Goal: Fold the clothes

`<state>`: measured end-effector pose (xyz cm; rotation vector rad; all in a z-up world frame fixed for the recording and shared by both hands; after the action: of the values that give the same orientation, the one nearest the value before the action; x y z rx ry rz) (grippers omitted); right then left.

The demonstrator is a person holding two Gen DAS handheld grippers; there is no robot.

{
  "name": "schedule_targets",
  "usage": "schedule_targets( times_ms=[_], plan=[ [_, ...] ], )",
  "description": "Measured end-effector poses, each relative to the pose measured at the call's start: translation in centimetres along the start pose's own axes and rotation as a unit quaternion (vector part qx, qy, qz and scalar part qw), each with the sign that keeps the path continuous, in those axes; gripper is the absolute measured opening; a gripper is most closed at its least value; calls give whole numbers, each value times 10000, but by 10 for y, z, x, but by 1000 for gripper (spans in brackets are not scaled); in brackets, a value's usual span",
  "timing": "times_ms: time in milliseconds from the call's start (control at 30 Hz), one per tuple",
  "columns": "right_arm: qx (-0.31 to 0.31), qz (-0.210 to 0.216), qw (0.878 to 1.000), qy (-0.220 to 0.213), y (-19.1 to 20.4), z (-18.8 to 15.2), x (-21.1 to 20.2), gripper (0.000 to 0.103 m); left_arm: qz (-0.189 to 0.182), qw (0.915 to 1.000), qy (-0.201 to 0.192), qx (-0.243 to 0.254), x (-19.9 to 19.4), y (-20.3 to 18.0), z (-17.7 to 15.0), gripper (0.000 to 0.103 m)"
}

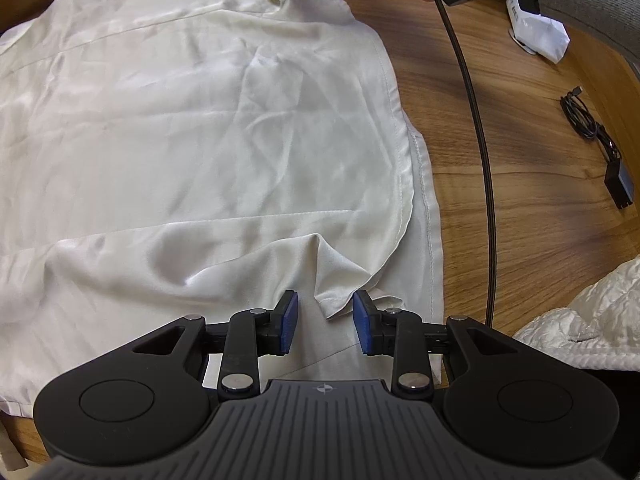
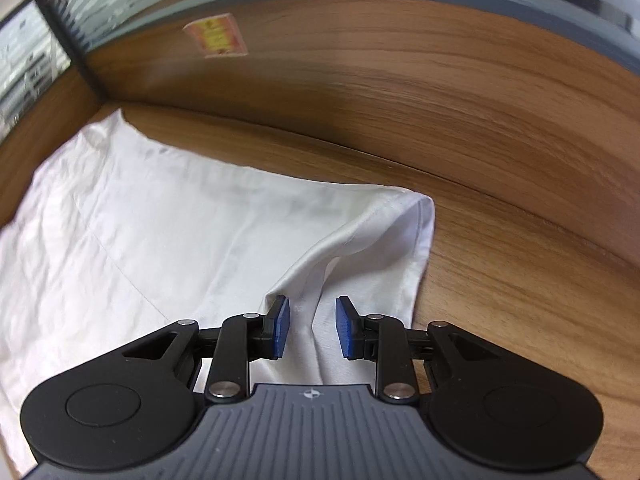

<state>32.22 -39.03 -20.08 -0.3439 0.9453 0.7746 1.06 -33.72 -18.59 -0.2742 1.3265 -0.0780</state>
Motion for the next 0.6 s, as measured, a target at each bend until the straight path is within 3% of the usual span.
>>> schedule_targets(
  times_ms=[233, 300, 400, 600],
  plan=[
    [-682, -293, 9972, 86, 23, 4, 2, 28, 25, 10000, -25, 7, -1, 1, -2, 35],
    [-812, -357, 9960, 101, 26, 4, 2, 16, 25, 10000, -40, -7, -2, 2, -3, 35],
    [-743, -359, 9966, 66, 25, 5, -2, 6, 30, 10000, -51, -20, -4, 3, -4, 36],
    [-551, -496, 9972, -102, 12, 5, -23, 6, -31, 10000, -47, 8, -5, 4, -9, 36]
  ],
)
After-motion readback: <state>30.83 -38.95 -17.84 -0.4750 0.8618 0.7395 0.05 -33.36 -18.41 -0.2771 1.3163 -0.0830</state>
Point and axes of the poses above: each gripper's, at about its wrist camera, not at the fingertips, and x roughly the way its jaws point, y to its left, z to its top, the point moved 7 cm from there along x, roughly the way its jaws point, and after that the axes turned 15 degrees about -x, right-handed, at the moved point
